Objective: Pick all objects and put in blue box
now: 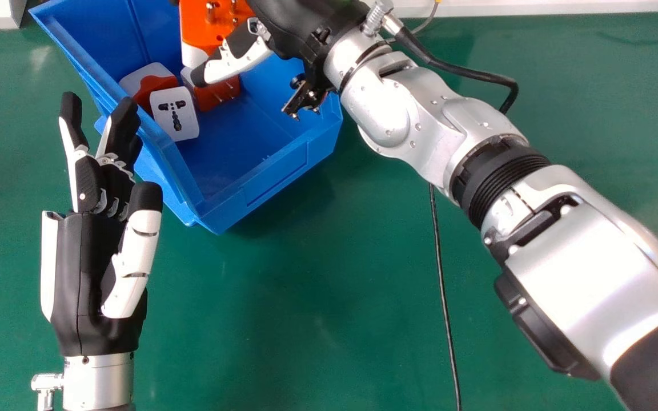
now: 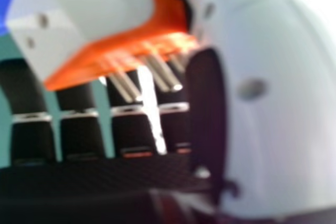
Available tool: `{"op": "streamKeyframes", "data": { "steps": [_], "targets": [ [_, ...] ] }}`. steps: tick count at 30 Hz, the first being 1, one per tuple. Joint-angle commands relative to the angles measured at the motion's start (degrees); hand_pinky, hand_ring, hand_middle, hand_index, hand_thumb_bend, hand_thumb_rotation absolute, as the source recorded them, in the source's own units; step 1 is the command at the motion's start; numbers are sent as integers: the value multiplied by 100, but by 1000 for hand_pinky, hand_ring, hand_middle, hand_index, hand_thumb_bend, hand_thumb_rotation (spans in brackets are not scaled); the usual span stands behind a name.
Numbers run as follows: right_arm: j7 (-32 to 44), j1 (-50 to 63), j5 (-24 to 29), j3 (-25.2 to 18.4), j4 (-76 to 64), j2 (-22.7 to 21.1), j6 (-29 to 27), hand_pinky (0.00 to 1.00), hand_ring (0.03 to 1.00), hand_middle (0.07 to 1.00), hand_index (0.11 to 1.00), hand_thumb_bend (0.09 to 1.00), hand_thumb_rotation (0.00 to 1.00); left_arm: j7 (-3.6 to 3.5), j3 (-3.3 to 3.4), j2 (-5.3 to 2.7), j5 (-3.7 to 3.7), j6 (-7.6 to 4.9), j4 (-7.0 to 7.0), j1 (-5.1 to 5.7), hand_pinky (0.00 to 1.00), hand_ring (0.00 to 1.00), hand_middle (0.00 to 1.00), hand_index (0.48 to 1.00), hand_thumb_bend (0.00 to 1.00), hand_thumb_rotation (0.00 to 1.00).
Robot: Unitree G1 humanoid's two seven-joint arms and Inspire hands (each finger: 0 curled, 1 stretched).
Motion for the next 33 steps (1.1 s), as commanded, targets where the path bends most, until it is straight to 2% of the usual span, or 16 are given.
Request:
{"op": "streamKeyframes", "data": {
  "steps": [1,7,14,20,23,26,28,29,33],
  "targets": [
    [-2,-335,65,-10,-62,8,23,394,405,482,514,518,0,-5,-28,8,59,-138,-72,4,979,963,949,903,432,634],
    [7,-326,67,-9,-33,47,131,394,412,474,511,519,0,-22,-41,6,39,-160,-59,0,973,959,947,901,429,634],
    [0,-294,54,30,-10,95,194,400,424,471,508,520,0,1,-39,1,66,-171,-80,13,968,956,945,899,428,633],
    [191,-268,123,-22,23,167,282,400,428,470,507,520,0,-1,-41,-1,59,-191,-107,50,964,954,944,897,428,633],
    [558,-240,227,-108,39,168,310,404,423,475,510,520,0,3,-43,-8,64,-200,-113,55,963,953,943,897,428,633],
    [1215,-268,452,-283,42,147,338,412,419,482,515,519,0,12,-32,-12,80,-226,-59,39,962,953,943,896,428,633],
    [1496,-286,527,-342,31,130,331,521,566,618,630,691,67,16,-30,-15,90,-242,-41,38,961,952,942,895,426,633],
    [1589,-296,544,-354,23,125,324,521,566,618,630,691,67,20,-31,-16,94,-241,-51,43,961,952,942,895,426,633],
    [1677,-301,484,-284,-7,93,198,736,818,856,823,900,216,17,-38,-9,79,-232,-72,55,957,951,941,893,424,631]
  ]
}}
